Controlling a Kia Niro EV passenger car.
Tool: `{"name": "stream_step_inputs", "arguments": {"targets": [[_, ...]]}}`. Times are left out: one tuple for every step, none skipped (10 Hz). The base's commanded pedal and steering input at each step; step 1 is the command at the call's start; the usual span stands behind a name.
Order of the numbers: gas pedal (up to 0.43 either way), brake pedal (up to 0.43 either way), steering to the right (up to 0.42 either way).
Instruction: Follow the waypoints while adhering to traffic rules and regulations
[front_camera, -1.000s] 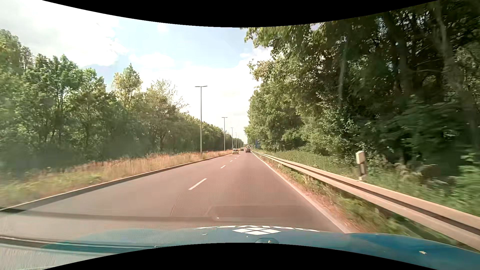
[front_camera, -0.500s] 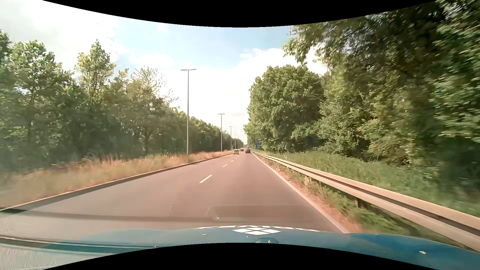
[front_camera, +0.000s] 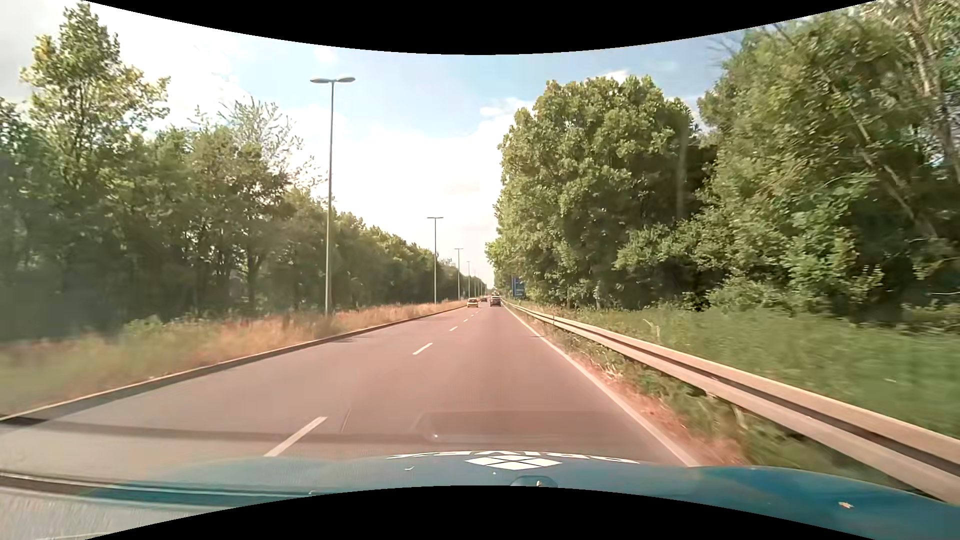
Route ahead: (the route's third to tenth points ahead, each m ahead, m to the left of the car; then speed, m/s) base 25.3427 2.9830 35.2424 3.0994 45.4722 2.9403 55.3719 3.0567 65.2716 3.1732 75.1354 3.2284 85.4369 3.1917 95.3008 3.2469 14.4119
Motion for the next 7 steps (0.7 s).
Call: {"name": "stream_step_inputs", "arguments": {"targets": [[0.189, 0.0, -0.002], [0.189, 0.0, -0.003], [0.189, 0.0, -0.003], [0.189, 0.0, -0.003], [0.189, 0.0, -0.003], [0.189, 0.0, -0.003], [0.189, 0.0, -0.003]]}}
